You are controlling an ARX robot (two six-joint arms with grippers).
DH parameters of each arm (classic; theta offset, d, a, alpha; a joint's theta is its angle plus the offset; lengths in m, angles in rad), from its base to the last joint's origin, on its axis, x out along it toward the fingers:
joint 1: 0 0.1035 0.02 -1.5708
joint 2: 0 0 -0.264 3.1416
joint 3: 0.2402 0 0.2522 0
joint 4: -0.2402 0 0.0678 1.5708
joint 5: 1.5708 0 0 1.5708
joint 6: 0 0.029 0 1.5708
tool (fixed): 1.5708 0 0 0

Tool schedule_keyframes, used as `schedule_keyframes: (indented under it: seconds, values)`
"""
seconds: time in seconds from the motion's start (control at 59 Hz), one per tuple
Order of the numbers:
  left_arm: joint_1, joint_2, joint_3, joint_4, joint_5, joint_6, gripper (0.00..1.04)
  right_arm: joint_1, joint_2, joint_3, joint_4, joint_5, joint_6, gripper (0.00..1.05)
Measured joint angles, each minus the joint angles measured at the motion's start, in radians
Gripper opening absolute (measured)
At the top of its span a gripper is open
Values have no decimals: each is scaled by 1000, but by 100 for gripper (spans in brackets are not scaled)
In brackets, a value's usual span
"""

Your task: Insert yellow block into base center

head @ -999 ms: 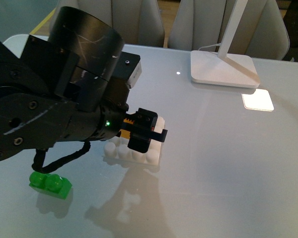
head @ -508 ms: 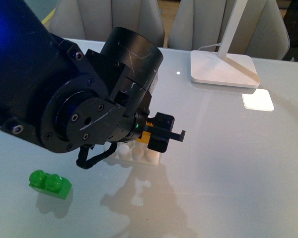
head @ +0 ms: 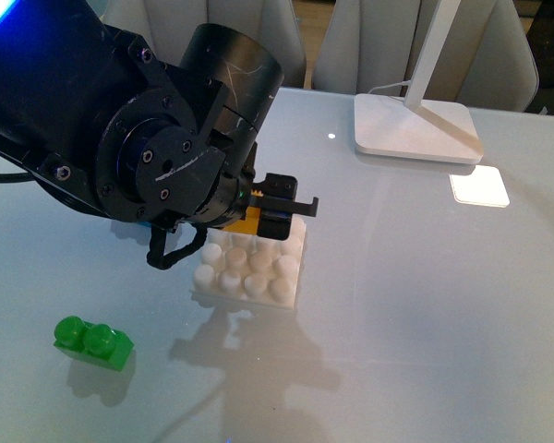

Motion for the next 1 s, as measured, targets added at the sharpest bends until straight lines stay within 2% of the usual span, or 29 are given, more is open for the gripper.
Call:
schedule_keyframes:
  seconds: [0.271,0.678,0.999]
  values:
    - [-6,0,-48,-11,-34,-2,63,0,0,0,0,0,0,96]
    - [-63,-7,-77,-12,-33,-20,63,0,0,0,0,0,0,96]
    - [-73,-9,-48,-11,-29,-15,63,0,0,0,0,0,0,96]
